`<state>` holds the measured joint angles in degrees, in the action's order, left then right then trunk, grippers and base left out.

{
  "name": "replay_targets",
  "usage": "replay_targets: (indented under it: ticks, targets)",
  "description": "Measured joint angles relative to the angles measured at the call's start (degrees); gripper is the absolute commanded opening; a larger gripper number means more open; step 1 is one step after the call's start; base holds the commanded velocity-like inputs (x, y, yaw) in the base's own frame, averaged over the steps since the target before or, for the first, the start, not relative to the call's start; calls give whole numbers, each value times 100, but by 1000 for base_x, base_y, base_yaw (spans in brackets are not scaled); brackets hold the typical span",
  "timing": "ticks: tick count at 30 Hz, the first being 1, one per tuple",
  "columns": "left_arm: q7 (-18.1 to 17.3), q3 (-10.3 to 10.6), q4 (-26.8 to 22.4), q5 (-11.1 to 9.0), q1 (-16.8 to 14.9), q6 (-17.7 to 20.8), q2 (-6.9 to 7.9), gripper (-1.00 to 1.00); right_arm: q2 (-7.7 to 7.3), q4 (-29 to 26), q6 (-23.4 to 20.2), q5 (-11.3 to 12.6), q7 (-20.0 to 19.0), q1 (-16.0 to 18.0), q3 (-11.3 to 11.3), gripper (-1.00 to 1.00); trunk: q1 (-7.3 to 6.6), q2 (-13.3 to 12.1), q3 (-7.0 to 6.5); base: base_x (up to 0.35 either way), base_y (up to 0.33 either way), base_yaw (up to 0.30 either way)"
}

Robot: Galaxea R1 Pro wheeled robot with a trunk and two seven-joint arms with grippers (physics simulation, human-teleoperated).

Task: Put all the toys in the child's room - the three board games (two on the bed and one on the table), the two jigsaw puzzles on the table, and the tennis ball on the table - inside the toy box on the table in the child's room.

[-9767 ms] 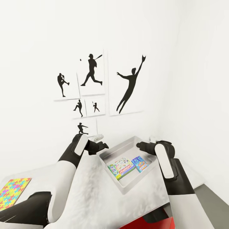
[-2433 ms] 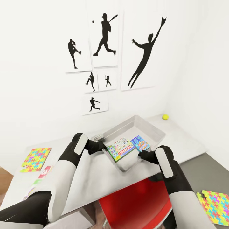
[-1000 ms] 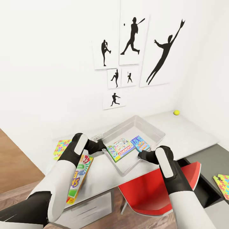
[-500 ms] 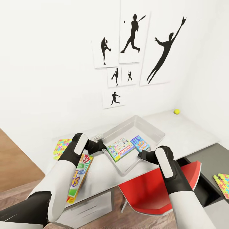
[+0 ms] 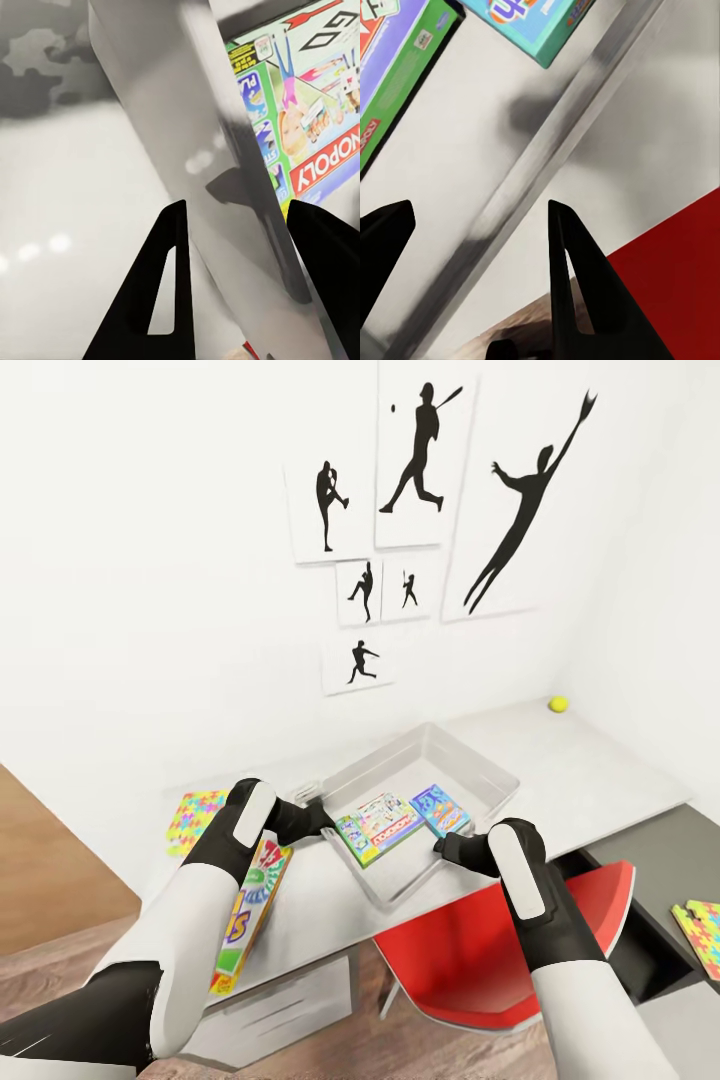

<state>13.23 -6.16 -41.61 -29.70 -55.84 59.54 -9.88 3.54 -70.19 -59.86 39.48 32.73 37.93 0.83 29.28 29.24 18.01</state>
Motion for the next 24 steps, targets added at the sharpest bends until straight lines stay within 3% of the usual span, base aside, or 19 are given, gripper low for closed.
replay_targets:
  ticks: [20, 21, 24]
  targets:
    - [28, 42, -179, -62, -5, 29, -6, -100, 2, -159, -5, 2, 3, 1, 4, -100, -38, 6, 184, 0, 0, 0]
    - [28, 45, -189, -67, -5, 29, -6, 100, 2, -169, -5, 2, 2, 1, 4, -100, -41, 6, 192, 0, 0, 0]
    - [-2, 25, 0, -144, 0, -18, -5, 100, -5, -225, 1, 128, -1, 2, -5, -100, -1, 3, 207, 0, 0, 0]
